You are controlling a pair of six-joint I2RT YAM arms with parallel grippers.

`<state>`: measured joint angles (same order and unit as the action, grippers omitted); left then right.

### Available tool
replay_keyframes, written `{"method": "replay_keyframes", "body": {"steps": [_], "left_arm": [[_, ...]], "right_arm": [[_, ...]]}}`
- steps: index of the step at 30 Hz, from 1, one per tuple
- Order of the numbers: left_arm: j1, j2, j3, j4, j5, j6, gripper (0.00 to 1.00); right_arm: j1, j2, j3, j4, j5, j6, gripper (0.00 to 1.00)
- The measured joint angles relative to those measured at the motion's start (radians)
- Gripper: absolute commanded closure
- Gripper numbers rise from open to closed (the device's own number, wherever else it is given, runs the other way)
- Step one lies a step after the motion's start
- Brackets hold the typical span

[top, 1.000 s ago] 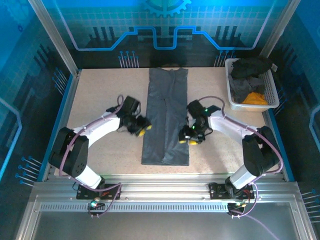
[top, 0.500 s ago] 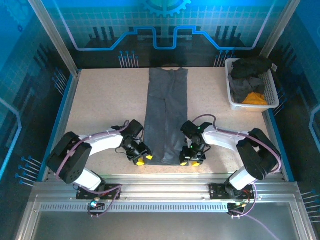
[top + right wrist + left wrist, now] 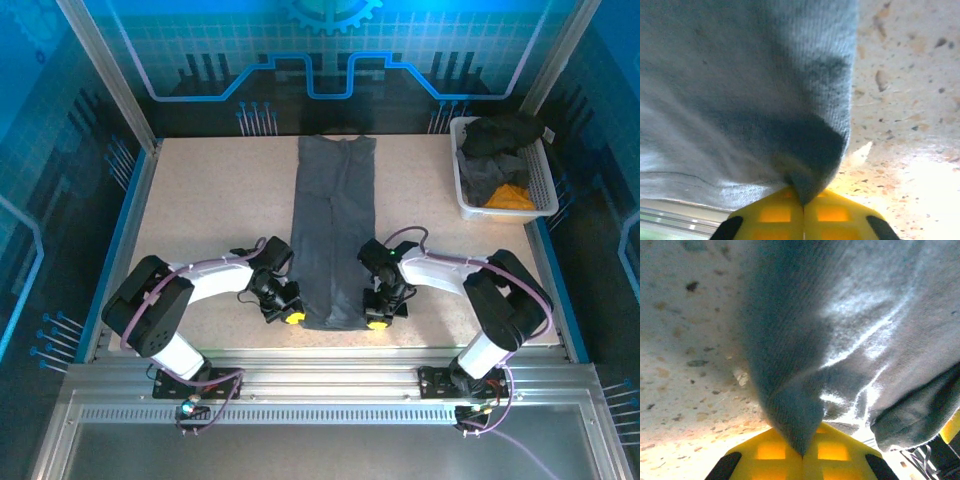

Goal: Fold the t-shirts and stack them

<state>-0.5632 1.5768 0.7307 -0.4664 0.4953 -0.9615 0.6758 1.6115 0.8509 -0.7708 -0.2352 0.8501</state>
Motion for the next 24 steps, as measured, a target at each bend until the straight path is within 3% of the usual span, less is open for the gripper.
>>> {"method": "replay_keyframes", "body": {"steps": [6,12,16,24], "left_arm": [[-0.031,-0.069,-0.008,-0.047,0.025,0.002,1.0],[-0.04,-0.179,0.026,-0.126,0.04,-0.004,1.0],[-0.011,-0.208,0.126,-0.13,0.014,-0.029,1.0],[0.152,-0.072,0.329,0.01,-0.05,-0.09,1.0]], "right_arm": [[-0.001,-0.125,-0.016,-0.025,0.013,-0.01,1.0],[-0.035,-0.24,-0.016,-0.076,-0.061,-0.017,1.0],[-0.131,-0.227,0.028,-0.092,-0.088,-0.017,1.0],[-0.307,0.0,0.39,-0.101,-0.09,-0.068,1.0]]}}
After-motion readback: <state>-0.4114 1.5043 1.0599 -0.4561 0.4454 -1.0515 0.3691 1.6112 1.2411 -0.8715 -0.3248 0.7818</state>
